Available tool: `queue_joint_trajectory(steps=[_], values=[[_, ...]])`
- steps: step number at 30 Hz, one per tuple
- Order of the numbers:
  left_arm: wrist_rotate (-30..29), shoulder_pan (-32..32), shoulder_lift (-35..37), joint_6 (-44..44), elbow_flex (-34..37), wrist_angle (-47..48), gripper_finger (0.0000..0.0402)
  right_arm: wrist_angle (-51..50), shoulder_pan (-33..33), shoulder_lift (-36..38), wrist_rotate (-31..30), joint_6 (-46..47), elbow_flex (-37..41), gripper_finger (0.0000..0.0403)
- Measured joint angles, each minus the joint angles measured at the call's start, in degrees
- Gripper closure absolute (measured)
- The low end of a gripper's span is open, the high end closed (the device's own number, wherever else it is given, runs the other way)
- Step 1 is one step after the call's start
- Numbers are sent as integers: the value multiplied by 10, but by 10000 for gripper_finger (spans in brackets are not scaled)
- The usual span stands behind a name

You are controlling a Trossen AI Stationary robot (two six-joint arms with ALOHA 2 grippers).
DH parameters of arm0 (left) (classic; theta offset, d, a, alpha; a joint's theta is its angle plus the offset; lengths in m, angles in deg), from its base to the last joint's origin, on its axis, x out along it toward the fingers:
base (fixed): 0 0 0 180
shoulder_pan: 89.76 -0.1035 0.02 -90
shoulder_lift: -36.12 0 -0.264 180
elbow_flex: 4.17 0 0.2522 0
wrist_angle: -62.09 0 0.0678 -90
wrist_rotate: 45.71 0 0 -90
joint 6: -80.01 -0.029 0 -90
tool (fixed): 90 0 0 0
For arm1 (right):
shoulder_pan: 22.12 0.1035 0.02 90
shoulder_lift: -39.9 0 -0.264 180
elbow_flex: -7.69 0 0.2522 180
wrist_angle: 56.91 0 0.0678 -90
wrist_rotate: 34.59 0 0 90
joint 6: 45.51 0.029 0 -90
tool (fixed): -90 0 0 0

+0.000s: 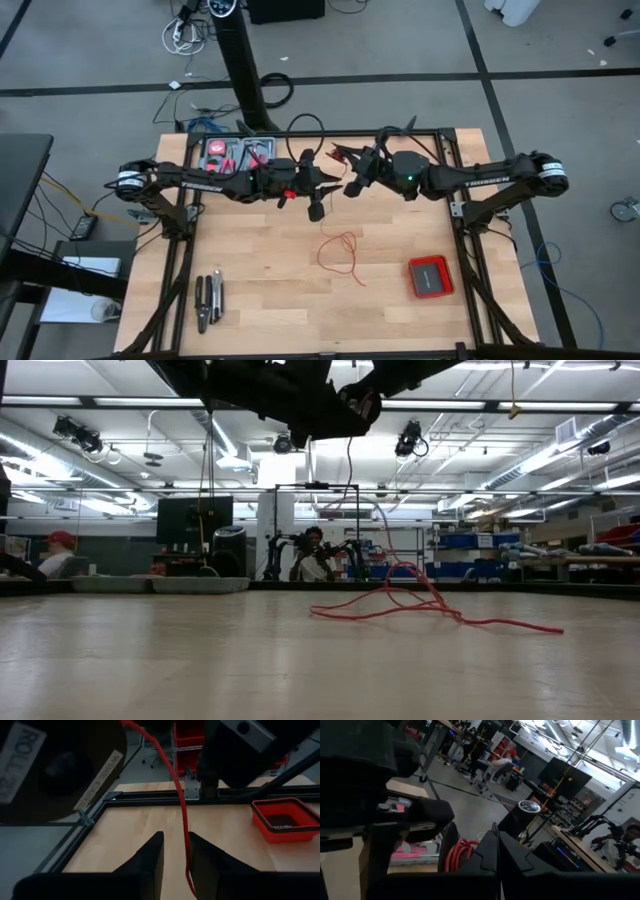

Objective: Coil cords
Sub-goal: Coil the red wire onto the spool

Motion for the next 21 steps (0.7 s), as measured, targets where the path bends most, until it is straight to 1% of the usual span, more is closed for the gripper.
queue_joint_trajectory(steps=[6, 11, 14, 21], values=[[0, 0, 1, 2, 0, 3, 316, -35, 0, 21, 0, 3, 0, 402], [0, 0, 1, 5, 0, 3, 316, -54, 0, 24, 0, 1, 0, 402], [19, 0, 1, 6, 0, 2, 316, -56, 0, 24, 0, 0, 0, 402], [25, 0, 1, 6, 0, 4, 316, -57, 0, 24, -6, -6, 0, 402]])
